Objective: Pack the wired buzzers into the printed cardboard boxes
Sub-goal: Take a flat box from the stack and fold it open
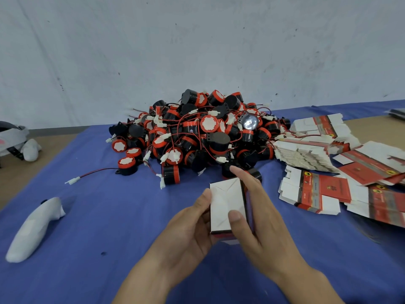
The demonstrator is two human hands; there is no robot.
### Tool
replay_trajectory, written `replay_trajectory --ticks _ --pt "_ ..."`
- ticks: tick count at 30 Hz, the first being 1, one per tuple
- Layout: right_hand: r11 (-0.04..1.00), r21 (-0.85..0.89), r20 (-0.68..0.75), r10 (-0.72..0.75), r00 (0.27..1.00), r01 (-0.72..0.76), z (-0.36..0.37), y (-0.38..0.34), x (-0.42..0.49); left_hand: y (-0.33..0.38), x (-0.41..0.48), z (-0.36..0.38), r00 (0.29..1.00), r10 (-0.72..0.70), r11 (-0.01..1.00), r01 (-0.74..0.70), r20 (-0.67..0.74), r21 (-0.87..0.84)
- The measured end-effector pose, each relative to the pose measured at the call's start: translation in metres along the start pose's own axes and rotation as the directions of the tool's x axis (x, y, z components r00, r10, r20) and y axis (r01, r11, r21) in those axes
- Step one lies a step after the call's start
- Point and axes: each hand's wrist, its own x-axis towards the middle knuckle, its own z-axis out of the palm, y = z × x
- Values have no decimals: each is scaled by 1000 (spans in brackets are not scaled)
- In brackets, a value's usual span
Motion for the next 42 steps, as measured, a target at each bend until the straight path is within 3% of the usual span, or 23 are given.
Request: replay_trajectory --ticks 6,11,15,18,20,21,22,23,24,26,28,30,36,42 --pt "987 140 28 80 996 -83 1 4 -1 -2 6 -13 996 0 990 13 92 -143" --pt "982 151 110 94 989 -110 3 10 -2 0 7 -16 991 46 977 -17 129 -215" --pt "981 135 161 114 980 -136 2 11 -1 -2 8 -20 993 71 985 -55 98 -163" --pt "987 79 194 120 974 -138 2 12 1 0 9 -18 988 156 982 -157 -12 -109" --pt "991 20 193 130 973 -136 3 15 1 -3 9 -17 940 316 947 -305 -131 98" --pt "990 5 185 135 973 -138 4 16 1 -4 8 -17 881 437 871 -366 -180 327" --pt "990 0 176 137 975 -139 4 17 1 -5 7 -19 800 574 715 -384 -177 585" --pt "990 -4 166 138 976 -139 5 18 1 -7 7 -23 726 679 498 -351 -105 793" --pt "990 -10 156 140 978 -140 6 20 2 -10 7 -26 699 715 303 -302 -6 904" --pt "988 -29 148 152 977 -150 7 25 4 -14 4 -29 738 660 69 -246 141 967" --pt "981 -43 182 196 964 -191 8 32 5 -19 5 -30 781 574 -73 -251 246 965" --pt "971 -63 251 238 938 -230 11 40 5 -21 7 -28 779 529 -197 -274 338 941" --pt "949 -122 340 316 886 -291 12 62 6 -38 17 -22 759 480 -293 -334 440 896" --pt "939 -83 392 338 855 -333 9 72 8 -38 10 -10 693 567 -237 -380 445 894"
